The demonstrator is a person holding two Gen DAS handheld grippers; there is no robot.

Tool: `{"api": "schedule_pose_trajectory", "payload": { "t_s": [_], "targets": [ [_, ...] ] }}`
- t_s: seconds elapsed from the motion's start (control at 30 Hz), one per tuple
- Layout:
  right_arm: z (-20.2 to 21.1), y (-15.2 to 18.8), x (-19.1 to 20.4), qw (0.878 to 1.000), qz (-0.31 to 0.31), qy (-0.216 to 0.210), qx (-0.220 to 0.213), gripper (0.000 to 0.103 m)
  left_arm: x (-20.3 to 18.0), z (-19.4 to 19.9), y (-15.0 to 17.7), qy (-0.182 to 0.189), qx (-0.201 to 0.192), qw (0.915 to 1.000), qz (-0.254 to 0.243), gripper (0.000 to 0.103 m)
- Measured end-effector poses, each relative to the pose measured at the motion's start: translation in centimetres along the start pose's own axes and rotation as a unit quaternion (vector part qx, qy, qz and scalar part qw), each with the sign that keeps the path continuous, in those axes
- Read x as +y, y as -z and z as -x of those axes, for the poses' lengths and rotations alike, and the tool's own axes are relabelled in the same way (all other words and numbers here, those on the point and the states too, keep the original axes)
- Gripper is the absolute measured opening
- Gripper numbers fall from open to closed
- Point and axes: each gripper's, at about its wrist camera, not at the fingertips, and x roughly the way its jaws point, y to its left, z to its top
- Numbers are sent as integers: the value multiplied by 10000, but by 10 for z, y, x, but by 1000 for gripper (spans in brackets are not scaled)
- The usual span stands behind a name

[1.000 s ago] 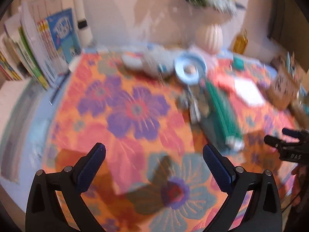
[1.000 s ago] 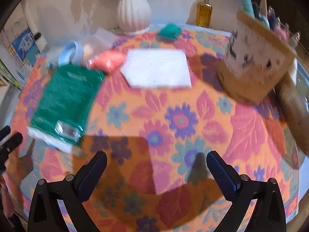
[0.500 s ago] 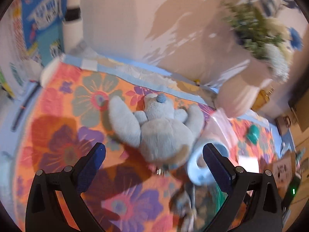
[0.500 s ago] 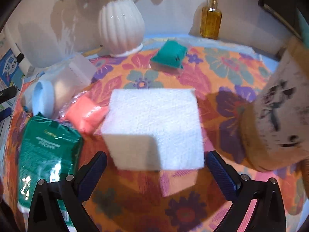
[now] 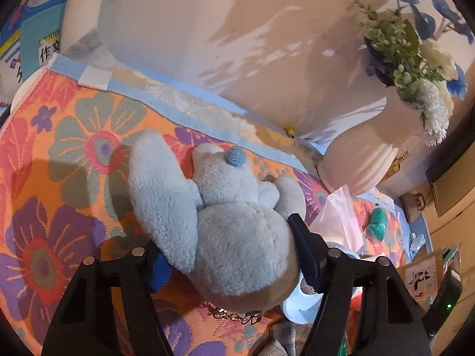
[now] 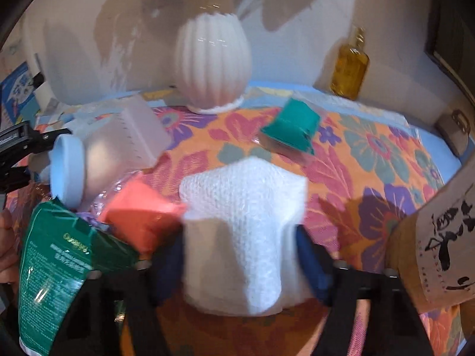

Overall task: Organize soft objects
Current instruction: 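Grasp the grey plush bear with the left tool while the right tool grasps the white towel, then lift the grey bear with the left tool while the right tool lifts the white towel toward the plate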

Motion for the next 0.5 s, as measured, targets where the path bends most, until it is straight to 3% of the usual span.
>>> {"api": "schedule_pose_trajectory", "payload": {
  "t_s": [0.07, 0.13, 0.3, 0.5],
  "targets": [
    [4, 3, 6, 9998, 141, 1, -103, 32, -2, 3, 1, -21, -71, 10000, -38, 64],
    [9, 7, 10, 9995, 229, 74, -208, 17, -1, 10, 0, -65, -146, 9999, -12, 64],
    [26, 15, 8, 9977, 108, 288, -600, 15, 0, 47, 1, 245, -447, 9986, 111, 64],
    [54, 33, -19, 9930, -487, -275, -1037, 15, -4, 105, 19, 478, -681, 9965, 25, 64]
  ]
}}
